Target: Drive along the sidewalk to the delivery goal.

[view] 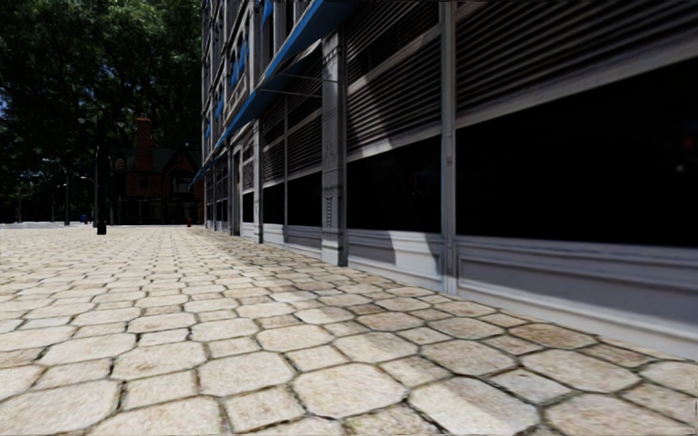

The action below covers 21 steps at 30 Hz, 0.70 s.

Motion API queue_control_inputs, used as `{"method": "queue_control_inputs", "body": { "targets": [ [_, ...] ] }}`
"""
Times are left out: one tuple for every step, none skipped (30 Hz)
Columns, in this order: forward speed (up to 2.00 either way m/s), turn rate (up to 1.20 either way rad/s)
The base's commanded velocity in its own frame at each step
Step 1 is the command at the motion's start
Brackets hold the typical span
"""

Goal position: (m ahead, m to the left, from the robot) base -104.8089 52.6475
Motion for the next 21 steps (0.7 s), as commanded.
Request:
{"method": "queue_control_inputs", "body": {
  "targets": [
    [1.36, 0.85],
    [1.36, 0.86],
    [1.36, 0.86],
    [1.36, 0.87],
    [1.36, 0.87],
    [1.36, 0.87],
    [1.36, 0.88],
    [1.36, 0.89],
    [1.36, 0.89],
    [1.36, 0.89],
    [1.36, 0.9],
    [1.36, 0.9],
    [1.36, 0.9],
    [1.36, 0.9],
    [1.36, 0.9],
    [1.36, 0.9],
    [1.36, 0.9],
    [1.36, 0.9],
    [1.36, 0.9],
    [1.37, 0.9],
    [1.39, 0.9]
  ]
}}
